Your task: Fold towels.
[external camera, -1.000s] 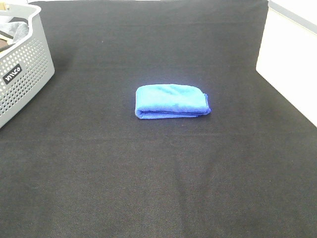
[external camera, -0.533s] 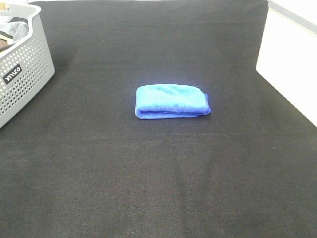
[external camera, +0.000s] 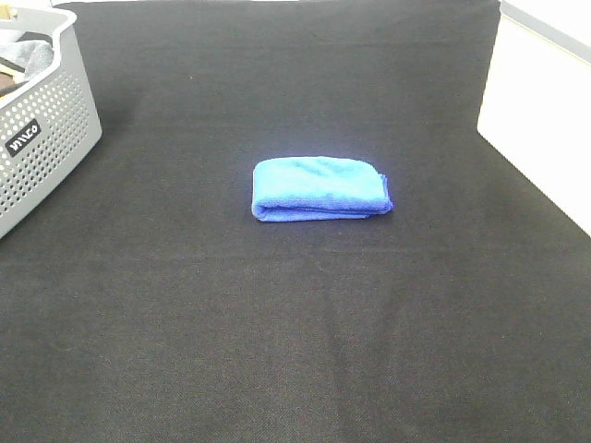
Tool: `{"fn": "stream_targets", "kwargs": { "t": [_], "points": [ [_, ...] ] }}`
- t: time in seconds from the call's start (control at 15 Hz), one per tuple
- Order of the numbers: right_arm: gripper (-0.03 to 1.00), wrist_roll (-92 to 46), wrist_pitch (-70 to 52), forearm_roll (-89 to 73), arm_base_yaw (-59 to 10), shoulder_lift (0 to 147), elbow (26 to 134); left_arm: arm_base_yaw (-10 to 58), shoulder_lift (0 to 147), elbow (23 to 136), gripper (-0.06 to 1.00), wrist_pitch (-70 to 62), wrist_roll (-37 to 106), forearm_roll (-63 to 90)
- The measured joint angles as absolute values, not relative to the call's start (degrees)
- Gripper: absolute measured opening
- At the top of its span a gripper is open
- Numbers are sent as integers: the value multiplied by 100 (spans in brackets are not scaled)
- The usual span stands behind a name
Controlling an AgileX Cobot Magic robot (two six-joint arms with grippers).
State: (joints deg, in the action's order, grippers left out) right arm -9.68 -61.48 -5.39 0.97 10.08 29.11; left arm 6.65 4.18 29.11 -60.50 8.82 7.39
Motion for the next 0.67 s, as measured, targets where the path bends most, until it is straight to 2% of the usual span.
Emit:
{"fn": "stream_targets", "kwargs": {
  "t": [0.2,0.67],
  "points": [
    [92,-968,-6142,-539,338,699,2911,212,413,2911,74,-6050,882,739],
    [92,-968,-6142,-539,338,-23,2905,201,-17,2911,74,-6033,882,739]
  ]
}}
